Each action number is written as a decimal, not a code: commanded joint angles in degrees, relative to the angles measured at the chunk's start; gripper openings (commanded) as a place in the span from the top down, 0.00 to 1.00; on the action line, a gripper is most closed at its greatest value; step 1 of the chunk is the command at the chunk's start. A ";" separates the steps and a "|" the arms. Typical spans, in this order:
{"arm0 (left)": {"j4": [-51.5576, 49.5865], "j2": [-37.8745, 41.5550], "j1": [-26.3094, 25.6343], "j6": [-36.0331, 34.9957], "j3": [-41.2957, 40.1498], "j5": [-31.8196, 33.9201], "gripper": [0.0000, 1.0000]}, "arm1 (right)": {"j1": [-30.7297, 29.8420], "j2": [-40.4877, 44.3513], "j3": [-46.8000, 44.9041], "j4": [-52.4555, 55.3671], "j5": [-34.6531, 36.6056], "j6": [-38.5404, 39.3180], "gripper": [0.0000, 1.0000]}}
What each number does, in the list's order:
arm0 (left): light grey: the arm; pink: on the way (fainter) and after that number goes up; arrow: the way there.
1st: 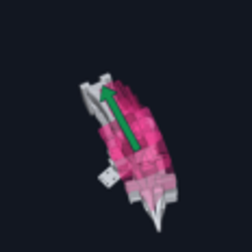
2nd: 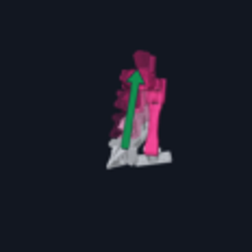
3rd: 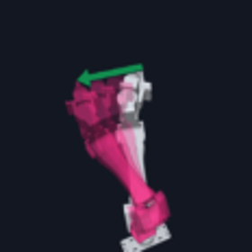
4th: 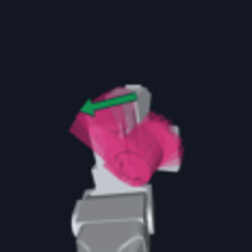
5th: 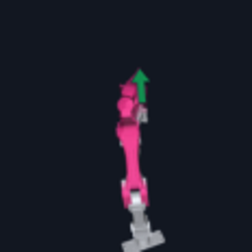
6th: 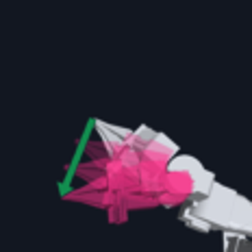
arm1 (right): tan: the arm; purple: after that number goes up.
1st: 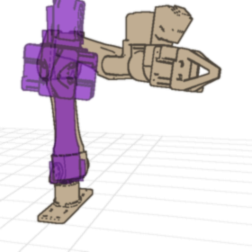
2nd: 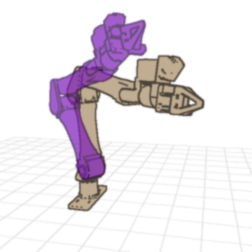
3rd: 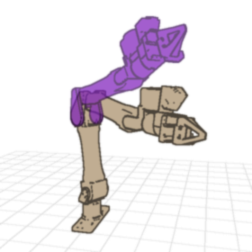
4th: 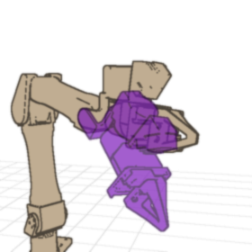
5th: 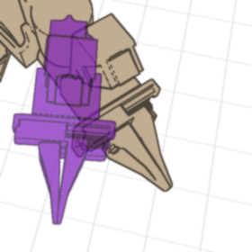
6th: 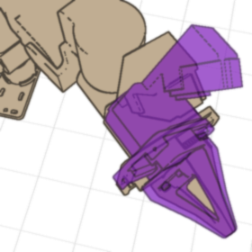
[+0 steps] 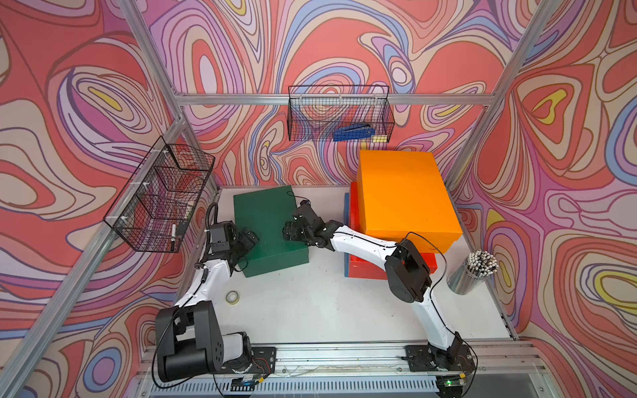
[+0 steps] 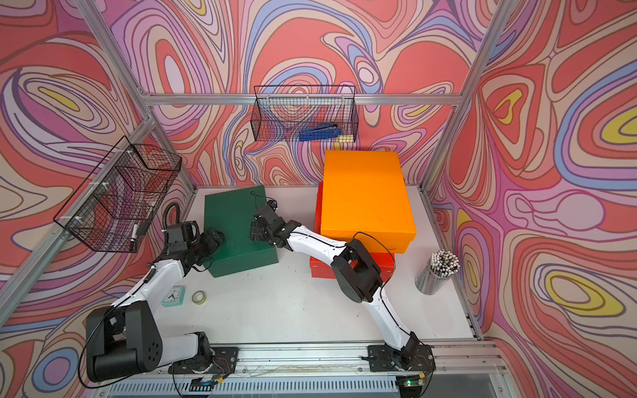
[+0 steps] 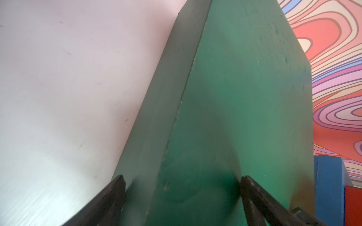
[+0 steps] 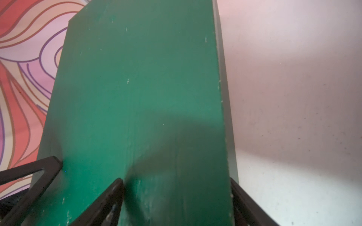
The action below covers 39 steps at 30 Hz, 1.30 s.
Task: Stack the shoeboxes
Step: Pick up the shoebox from the center of the board, then place the shoebox at the shoebox.
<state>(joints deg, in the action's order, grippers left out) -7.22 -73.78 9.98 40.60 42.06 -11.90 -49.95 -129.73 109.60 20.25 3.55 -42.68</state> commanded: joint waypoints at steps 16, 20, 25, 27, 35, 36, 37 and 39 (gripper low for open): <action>-6.92 14.27 -2.83 2.72 3.72 -6.55 0.10 | -10.29 12.01 -2.81 -4.25 -7.52 3.04 0.34; -9.41 15.99 -3.87 2.95 6.42 -6.47 0.11 | -10.62 13.41 -2.83 -4.17 -7.43 3.67 0.39; -11.66 17.17 -5.80 3.43 10.59 -5.55 0.11 | -10.75 15.08 -2.36 -3.66 -7.10 4.56 0.39; -12.54 17.14 -6.65 3.74 12.67 -5.30 0.11 | -10.83 15.88 -2.09 -3.40 -6.83 5.07 0.39; -15.20 17.02 -11.02 4.47 21.78 -2.79 0.12 | -11.29 20.03 -1.03 -1.90 -4.71 7.07 0.39; -15.64 17.09 -11.44 4.57 22.60 -2.45 0.12 | -11.45 20.55 -0.97 -1.81 -4.29 7.30 0.39; -16.02 17.09 -11.93 4.65 23.51 -2.16 0.12 | -11.61 21.07 -0.97 -1.60 -3.91 7.59 0.39; -16.75 17.14 -12.90 4.82 25.02 -1.74 0.13 | -11.98 22.10 -1.12 -1.19 -3.24 7.93 0.39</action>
<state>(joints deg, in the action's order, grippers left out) -29.45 -57.39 1.56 40.56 63.37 -3.33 -53.56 -108.44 106.91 23.40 13.52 -36.86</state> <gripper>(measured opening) 0.878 0.611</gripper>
